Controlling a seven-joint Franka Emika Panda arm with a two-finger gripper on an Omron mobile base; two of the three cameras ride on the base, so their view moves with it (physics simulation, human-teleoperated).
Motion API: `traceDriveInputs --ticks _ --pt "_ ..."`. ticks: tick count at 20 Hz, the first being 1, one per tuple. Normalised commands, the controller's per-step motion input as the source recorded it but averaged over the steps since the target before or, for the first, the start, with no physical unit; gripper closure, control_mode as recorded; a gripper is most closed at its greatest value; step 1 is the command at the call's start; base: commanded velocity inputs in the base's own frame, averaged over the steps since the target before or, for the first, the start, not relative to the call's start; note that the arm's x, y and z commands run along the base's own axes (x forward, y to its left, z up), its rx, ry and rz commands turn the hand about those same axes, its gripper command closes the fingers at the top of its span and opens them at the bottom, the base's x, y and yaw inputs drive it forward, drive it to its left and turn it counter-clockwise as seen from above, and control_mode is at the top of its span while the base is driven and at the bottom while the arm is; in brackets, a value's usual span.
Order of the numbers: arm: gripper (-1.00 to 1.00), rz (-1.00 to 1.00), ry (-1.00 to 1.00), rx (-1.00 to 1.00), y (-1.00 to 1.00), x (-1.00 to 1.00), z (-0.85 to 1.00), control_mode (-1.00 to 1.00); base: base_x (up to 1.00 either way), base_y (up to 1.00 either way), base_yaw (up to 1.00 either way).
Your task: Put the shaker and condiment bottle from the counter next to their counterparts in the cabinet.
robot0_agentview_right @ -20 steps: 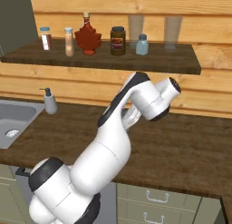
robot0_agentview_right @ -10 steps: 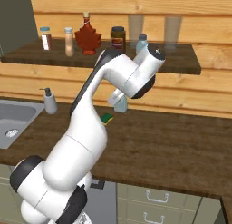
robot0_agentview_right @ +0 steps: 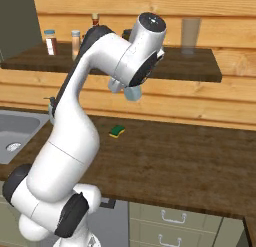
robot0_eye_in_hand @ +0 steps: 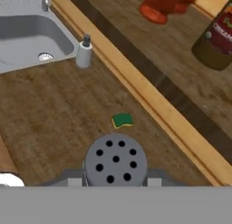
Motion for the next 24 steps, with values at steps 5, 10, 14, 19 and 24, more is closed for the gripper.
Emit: traceDriveInputs --ticks 5,10,14,19,24 --pt "1.00 -0.09 -0.03 0.05 -0.03 -0.03 0.23 -1.00 0.00 0.00 0.00" --pt "1.00 -0.08 0.00 0.07 -0.08 0.00 0.25 -1.00 0.00 0.00 0.00" --pt "1.00 -0.14 0.00 0.06 -0.09 0.00 0.68 -1.00 0.00 0.00 0.00" --pt "1.00 -0.19 0.00 0.01 -0.21 0.04 0.46 -1.00 0.00 0.00 0.00" --pt "1.00 -0.21 0.00 0.00 -0.26 0.29 0.27 -1.00 0.00 0.00 0.00"
